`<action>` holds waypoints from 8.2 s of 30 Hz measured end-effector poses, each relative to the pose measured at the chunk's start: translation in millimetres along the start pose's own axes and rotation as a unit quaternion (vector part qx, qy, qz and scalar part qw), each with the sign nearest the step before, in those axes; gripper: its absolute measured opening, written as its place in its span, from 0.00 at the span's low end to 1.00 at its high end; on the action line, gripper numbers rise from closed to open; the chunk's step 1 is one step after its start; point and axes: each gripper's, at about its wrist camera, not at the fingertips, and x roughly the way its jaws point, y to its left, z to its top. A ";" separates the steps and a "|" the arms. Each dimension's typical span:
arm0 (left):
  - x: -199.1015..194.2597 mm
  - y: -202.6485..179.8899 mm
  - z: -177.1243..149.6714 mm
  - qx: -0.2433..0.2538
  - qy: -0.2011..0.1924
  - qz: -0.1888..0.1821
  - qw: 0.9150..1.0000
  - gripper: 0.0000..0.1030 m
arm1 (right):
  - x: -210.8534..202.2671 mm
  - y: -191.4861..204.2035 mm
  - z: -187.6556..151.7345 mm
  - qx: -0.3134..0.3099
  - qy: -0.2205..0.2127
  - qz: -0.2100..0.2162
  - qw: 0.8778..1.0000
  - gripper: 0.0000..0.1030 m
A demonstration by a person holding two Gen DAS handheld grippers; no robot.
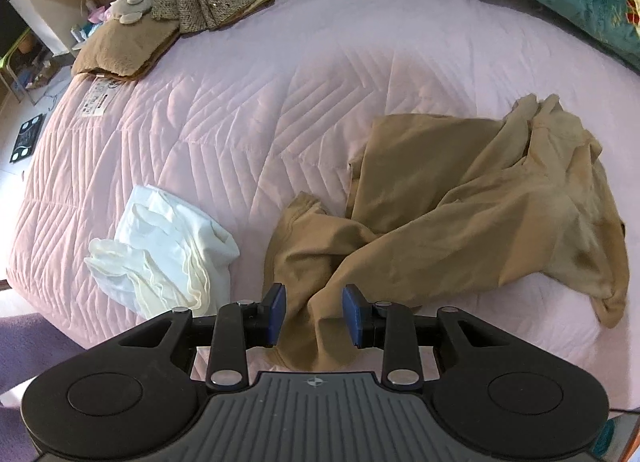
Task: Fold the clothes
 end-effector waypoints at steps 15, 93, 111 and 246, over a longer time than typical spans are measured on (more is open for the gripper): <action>37.5 -42.3 -1.3 0.028 0.014 -0.040 0.999 0.33 | 65.3 -26.3 -22.3 0.035 0.006 0.024 0.999 0.86; -32.9 -290.8 -29.4 0.275 -0.109 -0.332 0.896 0.01 | -7.2 -73.6 -48.6 -0.051 -0.060 0.006 0.997 0.14; 2.5 -234.5 -208.3 0.335 0.000 -0.371 0.866 0.06 | -42.5 -15.6 -198.8 0.052 0.023 -0.031 0.998 0.30; -206.9 -68.1 -21.5 0.018 -0.162 -0.056 0.985 0.49 | -88.9 175.1 6.6 0.043 -0.070 -0.076 0.994 0.72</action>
